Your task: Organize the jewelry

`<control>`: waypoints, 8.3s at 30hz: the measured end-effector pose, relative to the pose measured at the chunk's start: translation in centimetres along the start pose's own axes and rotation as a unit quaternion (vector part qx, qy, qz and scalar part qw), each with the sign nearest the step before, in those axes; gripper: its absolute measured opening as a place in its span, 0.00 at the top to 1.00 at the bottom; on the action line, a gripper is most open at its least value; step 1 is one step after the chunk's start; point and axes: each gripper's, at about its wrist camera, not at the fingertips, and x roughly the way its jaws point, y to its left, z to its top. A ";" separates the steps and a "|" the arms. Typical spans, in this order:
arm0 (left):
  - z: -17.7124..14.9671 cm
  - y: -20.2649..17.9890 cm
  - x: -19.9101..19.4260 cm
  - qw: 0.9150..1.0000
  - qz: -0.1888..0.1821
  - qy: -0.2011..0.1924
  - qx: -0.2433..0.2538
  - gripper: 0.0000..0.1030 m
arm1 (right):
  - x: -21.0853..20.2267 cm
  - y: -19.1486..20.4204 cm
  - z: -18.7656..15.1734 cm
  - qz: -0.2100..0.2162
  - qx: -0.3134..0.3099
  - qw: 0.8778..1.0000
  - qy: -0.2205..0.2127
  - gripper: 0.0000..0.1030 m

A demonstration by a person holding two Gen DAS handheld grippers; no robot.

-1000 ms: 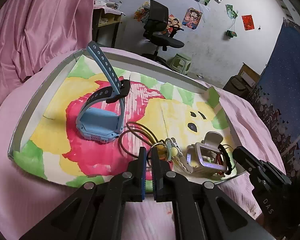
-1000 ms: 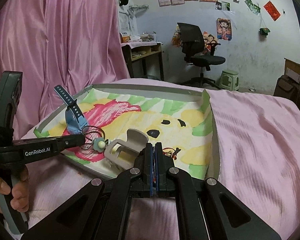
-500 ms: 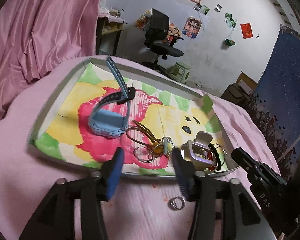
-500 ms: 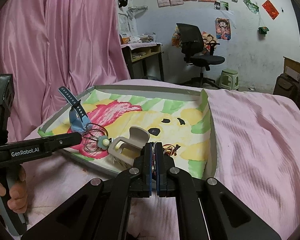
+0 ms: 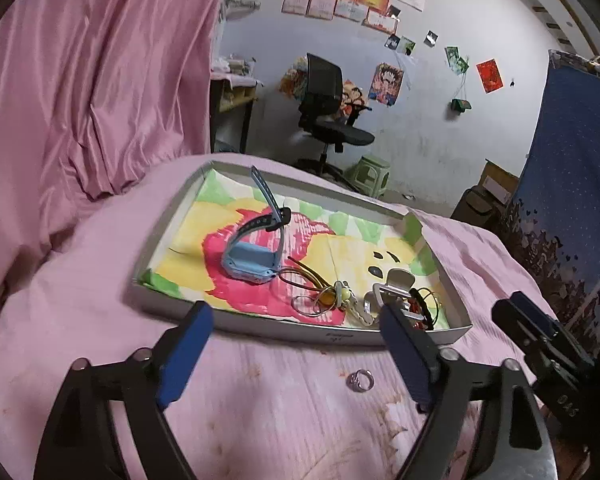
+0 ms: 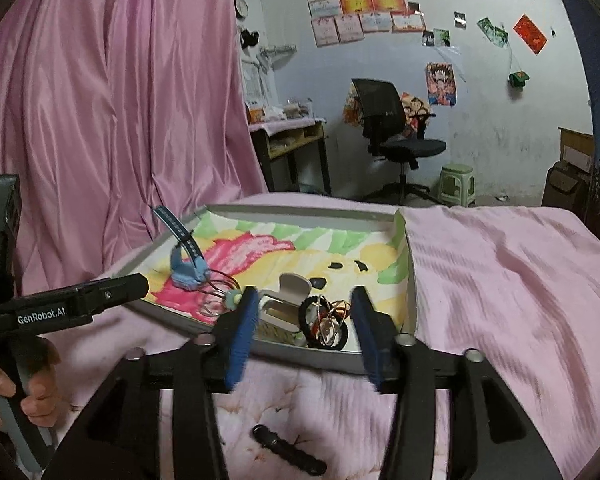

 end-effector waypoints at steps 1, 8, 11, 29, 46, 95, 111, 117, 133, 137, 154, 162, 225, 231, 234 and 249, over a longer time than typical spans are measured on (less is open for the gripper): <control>-0.1 0.0 -0.5 1.000 0.002 -0.006 0.001 0.10 | -0.6 0.0 0.0 0.002 0.001 1.000 -0.006 0.48; -1.0 0.0 -3.6 0.999 0.006 -0.050 0.015 0.04 | -3.8 0.4 -0.3 0.013 0.000 0.999 -0.039 0.19; -1.5 -0.2 -5.0 0.997 0.006 -0.068 0.026 0.02 | -5.0 0.6 -0.3 0.016 -0.003 0.998 -0.053 0.13; -4.5 -1.4 -7.4 0.994 0.006 -0.077 0.080 0.01 | -8.6 0.6 -2.0 0.007 -0.032 0.998 -0.054 0.09; -4.7 -0.4 -3.8 0.998 -0.016 0.016 0.056 0.01 | -6.0 0.3 -3.3 -0.019 -0.069 0.997 0.036 0.09; -4.6 -4.6 7.7 0.970 -0.117 0.179 0.116 0.74 | 3.0 -1.0 -5.8 0.036 -0.012 0.975 0.218 0.90; -4.8 -4.3 8.1 0.970 -0.110 0.181 0.117 0.80 | 3.9 -1.3 -6.1 0.041 0.004 0.975 0.218 0.91; -4.9 -4.3 8.1 0.970 -0.112 0.181 0.117 0.80 | 3.9 -1.3 -6.1 0.041 0.006 0.975 0.217 0.91; -4.6 -3.7 5.6 0.975 -0.146 0.141 0.090 0.80 | 3.3 -0.9 -6.0 0.046 0.001 0.978 0.206 0.96; -4.6 -3.6 4.8 0.977 -0.147 0.126 0.086 0.80 | 3.0 -0.6 -5.8 0.056 -0.005 0.979 0.195 0.96; -1.6 -3.0 2.0 0.985 -0.152 0.047 0.063 0.80 | 0.7 0.3 -3.6 0.081 -0.006 0.992 0.094 0.96; 0.6 -0.3 2.2 0.996 -0.081 0.009 0.029 0.80 | 1.5 1.1 -1.2 0.075 -0.012 0.996 0.040 0.96; 1.1 2.1 5.0 0.998 0.015 0.048 0.041 0.48 | 6.8 4.8 -0.2 0.032 -0.048 0.994 0.096 0.95; 1.1 1.9 4.1 0.998 0.024 0.028 0.045 0.42 | 6.1 4.1 0.1 0.026 -0.032 0.996 0.081 0.94; 1.1 1.9 3.8 0.998 0.029 0.019 0.045 0.37 | 5.6 3.6 0.2 0.022 -0.024 0.997 0.072 0.75; 1.0 2.4 1.1 0.998 0.048 -0.034 0.025 0.02 | 3.6 2.5 1.1 0.003 -0.003 1.000 0.020 0.28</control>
